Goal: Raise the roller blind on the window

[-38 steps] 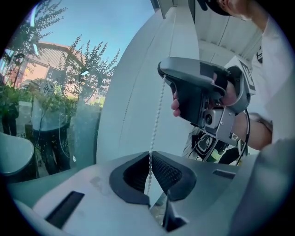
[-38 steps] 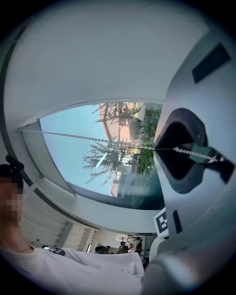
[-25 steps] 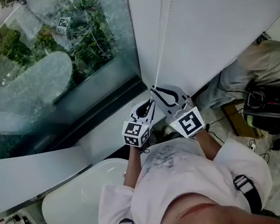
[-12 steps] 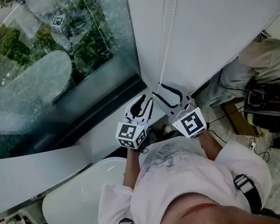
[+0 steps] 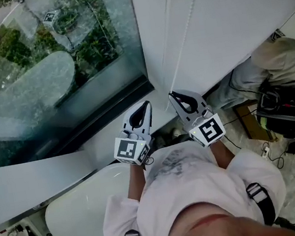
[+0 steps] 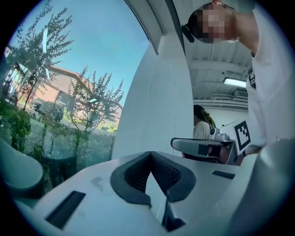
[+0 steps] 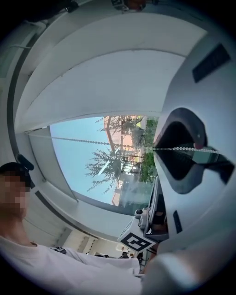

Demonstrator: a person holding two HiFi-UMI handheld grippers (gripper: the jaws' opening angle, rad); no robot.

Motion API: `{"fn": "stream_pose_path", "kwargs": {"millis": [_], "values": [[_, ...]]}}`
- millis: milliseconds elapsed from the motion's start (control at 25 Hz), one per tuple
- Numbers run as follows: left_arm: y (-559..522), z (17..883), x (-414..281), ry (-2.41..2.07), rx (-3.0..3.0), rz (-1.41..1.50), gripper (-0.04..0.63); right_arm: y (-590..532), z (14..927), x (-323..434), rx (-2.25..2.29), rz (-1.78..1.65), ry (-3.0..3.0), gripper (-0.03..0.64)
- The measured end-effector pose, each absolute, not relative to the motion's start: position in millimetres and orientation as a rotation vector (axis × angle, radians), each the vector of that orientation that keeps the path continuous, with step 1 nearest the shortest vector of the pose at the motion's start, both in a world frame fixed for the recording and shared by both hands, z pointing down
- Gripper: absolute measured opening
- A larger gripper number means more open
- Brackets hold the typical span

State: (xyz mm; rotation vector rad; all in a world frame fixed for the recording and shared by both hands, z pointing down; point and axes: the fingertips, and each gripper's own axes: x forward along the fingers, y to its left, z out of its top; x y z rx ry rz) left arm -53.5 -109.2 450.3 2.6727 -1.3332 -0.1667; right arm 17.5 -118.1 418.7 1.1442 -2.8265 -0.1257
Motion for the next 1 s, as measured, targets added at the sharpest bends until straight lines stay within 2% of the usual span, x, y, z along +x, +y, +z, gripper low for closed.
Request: {"fn": "stream_pose_path", "kwargs": {"millis": [1000], "values": [[-116.7,442.0,-54.3,-1.388,2.675,-0.161,0.007,-125.4,421.0,21.1,1.119,-0.108,-2.808,0.069]]}}
